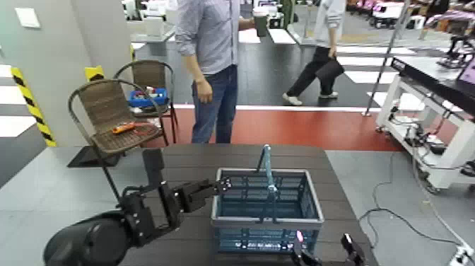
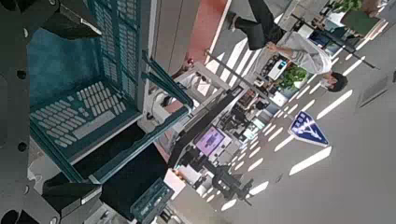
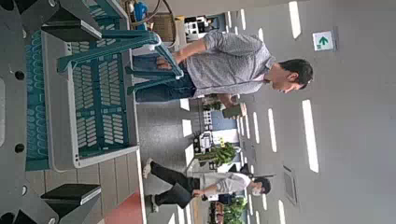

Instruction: Grasp the handle of the crate.

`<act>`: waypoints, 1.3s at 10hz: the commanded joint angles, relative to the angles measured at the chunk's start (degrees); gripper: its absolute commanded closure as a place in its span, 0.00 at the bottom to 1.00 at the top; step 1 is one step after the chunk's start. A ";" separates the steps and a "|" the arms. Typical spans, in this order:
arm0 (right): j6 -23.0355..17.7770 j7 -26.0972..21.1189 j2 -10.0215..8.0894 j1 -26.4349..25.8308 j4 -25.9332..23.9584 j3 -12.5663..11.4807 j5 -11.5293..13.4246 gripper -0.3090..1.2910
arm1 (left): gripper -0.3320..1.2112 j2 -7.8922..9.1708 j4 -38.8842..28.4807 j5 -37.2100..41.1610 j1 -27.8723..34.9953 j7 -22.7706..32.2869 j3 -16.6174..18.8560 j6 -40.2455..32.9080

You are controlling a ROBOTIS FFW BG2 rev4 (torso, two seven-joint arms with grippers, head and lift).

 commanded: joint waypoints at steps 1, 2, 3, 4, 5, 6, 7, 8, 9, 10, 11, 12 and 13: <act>0.00 0.00 -0.08 -0.19 0.03 0.39 -0.36 0.29 | 0.30 -1.12 5.38 3.11 -4.95 -0.60 -4.29 -0.34; 0.00 0.00 -0.17 -0.27 0.03 0.57 -0.45 0.29 | 0.30 -1.56 7.58 4.26 -7.06 -0.68 -6.05 -0.34; 0.00 0.09 -0.26 -0.45 0.12 0.74 -0.62 0.29 | 0.30 -1.91 10.04 5.49 -9.08 -1.04 -7.90 -0.43; -0.09 0.09 -0.35 -0.63 0.21 0.83 -0.80 0.29 | 0.30 -2.26 12.59 7.42 -11.02 -1.39 -9.74 -0.34; -0.18 0.09 -0.35 -0.71 0.30 0.92 -0.89 0.29 | 0.30 -2.79 14.87 9.44 -12.60 -1.39 -11.15 0.01; -0.35 0.09 -0.35 -0.71 0.38 1.01 -1.06 0.29 | 0.30 -3.32 16.89 9.88 -14.09 -1.39 -12.20 0.18; -0.44 0.09 -0.35 -0.80 0.47 1.10 -1.15 0.29 | 0.30 -3.76 19.44 11.64 -15.94 -1.65 -14.14 0.45; -0.53 0.09 -0.35 -0.89 0.47 1.18 -1.15 0.29 | 0.30 -4.37 21.29 12.34 -17.52 -1.83 -15.37 1.24; -0.62 0.09 -0.43 -0.98 0.56 1.45 -1.33 0.29 | 0.30 -4.81 22.96 13.92 -18.93 -1.83 -16.60 1.50; -0.62 0.09 -0.52 -1.15 0.65 1.62 -1.50 0.29 | 0.30 -5.08 24.45 15.68 -19.98 -1.91 -17.83 1.85; -0.71 0.09 -0.52 -1.33 0.82 1.71 -1.59 0.29 | 0.30 -5.43 25.60 17.00 -20.77 -1.91 -18.62 1.85; -0.79 0.09 -0.52 -1.42 0.91 1.89 -1.76 0.29 | 0.30 -5.69 26.83 18.67 -21.74 -1.91 -19.59 2.03; -0.97 0.09 -0.52 -1.59 1.00 1.97 -1.94 0.29 | 0.30 -5.96 27.88 20.52 -22.62 -1.91 -20.55 2.29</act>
